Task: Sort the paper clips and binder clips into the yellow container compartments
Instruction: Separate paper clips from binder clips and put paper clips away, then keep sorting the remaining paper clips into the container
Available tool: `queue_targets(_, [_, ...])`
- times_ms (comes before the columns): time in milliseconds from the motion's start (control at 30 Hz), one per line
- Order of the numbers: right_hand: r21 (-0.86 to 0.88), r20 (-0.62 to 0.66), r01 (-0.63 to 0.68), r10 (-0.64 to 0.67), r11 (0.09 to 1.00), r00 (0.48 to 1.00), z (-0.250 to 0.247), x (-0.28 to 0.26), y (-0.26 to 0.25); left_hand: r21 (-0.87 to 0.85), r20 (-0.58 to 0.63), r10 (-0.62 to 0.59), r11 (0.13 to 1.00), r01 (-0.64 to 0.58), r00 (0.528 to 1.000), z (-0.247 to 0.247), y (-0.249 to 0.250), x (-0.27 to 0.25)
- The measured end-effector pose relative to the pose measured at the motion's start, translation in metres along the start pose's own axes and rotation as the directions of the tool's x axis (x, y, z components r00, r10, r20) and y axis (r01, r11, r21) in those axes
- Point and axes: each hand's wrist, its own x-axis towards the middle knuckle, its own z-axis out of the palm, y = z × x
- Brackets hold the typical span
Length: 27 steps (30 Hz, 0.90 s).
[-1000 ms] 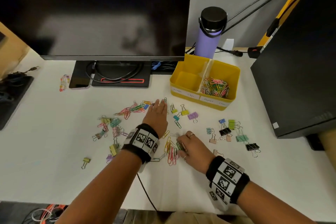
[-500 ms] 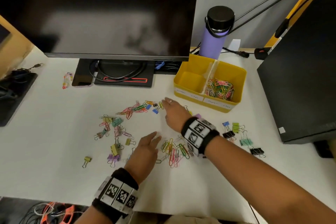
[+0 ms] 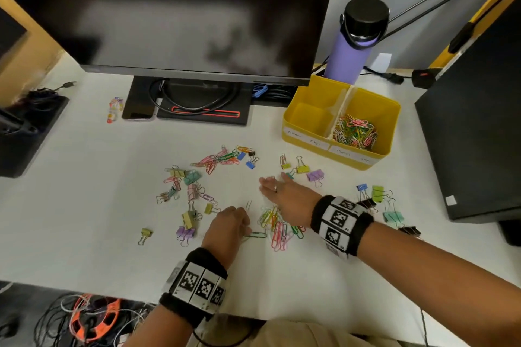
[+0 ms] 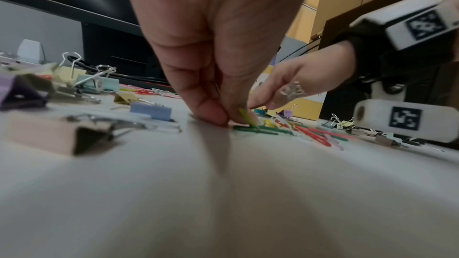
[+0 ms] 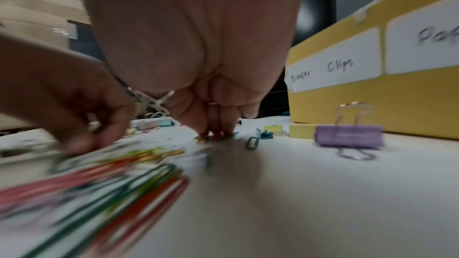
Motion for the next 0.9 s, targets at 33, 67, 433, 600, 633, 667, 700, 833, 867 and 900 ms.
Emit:
queue_targets(33, [0.003,0.011,0.044,-0.044,0.999,0.999,0.006,-0.009,-0.001,-0.009,-0.026,0.015,1.000,-0.015,1.000,0.000,0.002,0.001])
queue_targets(67, [0.014,0.018,0.081,-0.081,0.997,0.997,0.013,-0.018,0.000,-0.017,-0.065,0.025,1.000,-0.027,0.998,0.000,0.005,0.001])
queue_targets(433, [0.552,-0.148,-0.163,0.288,0.818,0.946,0.045,-0.060,0.005,-0.113,-0.016,-0.084,0.990,0.082,0.996,0.000,0.002,-0.010])
queue_targets(600, [0.591,-0.189,-0.136,0.300,0.795,0.935,0.044,-0.042,-0.008,-0.129,-0.063,-0.040,0.991,0.032,0.997,0.009,0.016,0.002])
queue_targets(633, [0.593,-0.188,-0.132,0.296,0.794,0.937,0.043,-0.041,-0.009,-0.096,-0.098,-0.021,0.995,0.011,0.995,0.010,0.019,0.003])
queue_targets(667, [0.582,-0.193,-0.126,0.286,0.804,0.938,0.042,-0.039,-0.010,-0.058,-0.113,-0.007,0.998,0.000,0.994,0.010,0.022,0.002])
queue_targets(700, [0.559,-0.193,-0.124,0.275,0.819,0.942,0.041,-0.039,-0.011,-0.016,-0.095,0.001,1.000,-0.002,0.995,0.011,0.024,0.000])
queue_targets(833, [0.483,-0.198,-0.107,0.228,0.869,0.953,0.044,-0.039,-0.007,0.106,0.059,0.024,0.994,-0.030,0.998,0.025,0.036,-0.013])
queue_targets(867, [0.496,-0.215,-0.091,0.223,0.864,0.951,0.045,-0.041,-0.006,0.105,0.062,0.016,0.994,-0.022,0.998,0.030,0.040,-0.014])
queue_targets(900, [0.519,-0.227,-0.077,0.225,0.851,0.948,0.046,-0.044,-0.004,0.094,0.041,0.006,0.995,-0.010,0.999,0.034,0.043,-0.014])
